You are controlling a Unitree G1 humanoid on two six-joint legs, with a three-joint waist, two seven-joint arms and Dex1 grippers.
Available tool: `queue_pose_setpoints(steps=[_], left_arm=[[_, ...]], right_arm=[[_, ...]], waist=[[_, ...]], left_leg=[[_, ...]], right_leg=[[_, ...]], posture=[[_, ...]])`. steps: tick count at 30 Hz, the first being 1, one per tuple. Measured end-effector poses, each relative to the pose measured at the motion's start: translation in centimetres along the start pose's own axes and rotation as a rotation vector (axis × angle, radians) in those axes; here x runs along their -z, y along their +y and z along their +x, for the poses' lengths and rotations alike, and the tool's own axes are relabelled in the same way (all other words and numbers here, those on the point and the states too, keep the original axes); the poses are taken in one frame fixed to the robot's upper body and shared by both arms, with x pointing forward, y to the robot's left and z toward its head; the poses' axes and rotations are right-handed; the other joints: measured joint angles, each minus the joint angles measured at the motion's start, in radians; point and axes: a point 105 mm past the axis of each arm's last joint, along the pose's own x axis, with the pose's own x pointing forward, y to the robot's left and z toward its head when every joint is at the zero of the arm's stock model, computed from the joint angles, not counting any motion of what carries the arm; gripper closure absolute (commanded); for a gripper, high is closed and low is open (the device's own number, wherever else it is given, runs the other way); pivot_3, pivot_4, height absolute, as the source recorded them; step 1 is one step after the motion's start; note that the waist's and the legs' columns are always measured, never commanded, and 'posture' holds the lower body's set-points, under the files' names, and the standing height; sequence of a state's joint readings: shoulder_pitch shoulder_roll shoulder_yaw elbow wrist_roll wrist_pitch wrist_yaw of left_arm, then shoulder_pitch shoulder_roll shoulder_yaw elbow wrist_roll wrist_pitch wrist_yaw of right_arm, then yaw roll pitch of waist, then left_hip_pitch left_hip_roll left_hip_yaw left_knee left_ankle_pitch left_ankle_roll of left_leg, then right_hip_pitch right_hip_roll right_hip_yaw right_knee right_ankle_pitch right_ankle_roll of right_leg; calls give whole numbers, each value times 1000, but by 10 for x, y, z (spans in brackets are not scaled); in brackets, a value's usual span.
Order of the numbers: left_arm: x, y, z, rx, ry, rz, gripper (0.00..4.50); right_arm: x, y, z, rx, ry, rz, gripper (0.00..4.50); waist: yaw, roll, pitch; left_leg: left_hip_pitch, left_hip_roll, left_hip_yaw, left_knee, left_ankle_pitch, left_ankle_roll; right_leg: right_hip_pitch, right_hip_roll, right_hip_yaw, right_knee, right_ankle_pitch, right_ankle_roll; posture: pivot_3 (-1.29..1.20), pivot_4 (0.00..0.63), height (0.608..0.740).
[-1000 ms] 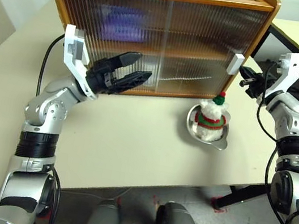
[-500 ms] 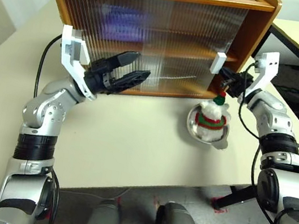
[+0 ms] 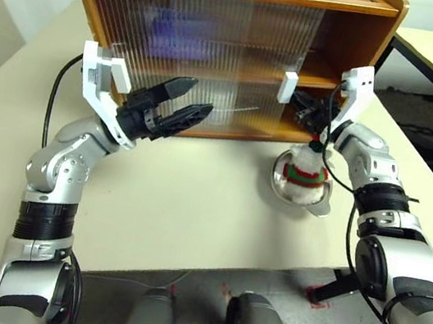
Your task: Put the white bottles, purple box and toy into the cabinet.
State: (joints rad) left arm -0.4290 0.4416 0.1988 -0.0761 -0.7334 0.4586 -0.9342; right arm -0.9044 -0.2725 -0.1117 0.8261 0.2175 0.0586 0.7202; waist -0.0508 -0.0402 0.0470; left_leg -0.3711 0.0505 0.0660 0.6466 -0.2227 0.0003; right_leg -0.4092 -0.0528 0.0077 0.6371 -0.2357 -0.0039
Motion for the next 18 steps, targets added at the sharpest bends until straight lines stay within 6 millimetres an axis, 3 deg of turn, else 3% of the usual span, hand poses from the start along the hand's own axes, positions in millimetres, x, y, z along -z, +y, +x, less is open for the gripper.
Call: queue_pose_setpoints(steps=[18], left_arm=[[1, 0, -1, -3, 1, -2, 0]], right_arm=[[-9, 46, 24, -136, -30, 17, 4482]], waist=[[15, 1, 0]], left_leg=[[-1, 0, 0, 0, 0, -1]], right_leg=[[-2, 0, 0, 1, 0, -1]], posture=[[89, 0, 740]])
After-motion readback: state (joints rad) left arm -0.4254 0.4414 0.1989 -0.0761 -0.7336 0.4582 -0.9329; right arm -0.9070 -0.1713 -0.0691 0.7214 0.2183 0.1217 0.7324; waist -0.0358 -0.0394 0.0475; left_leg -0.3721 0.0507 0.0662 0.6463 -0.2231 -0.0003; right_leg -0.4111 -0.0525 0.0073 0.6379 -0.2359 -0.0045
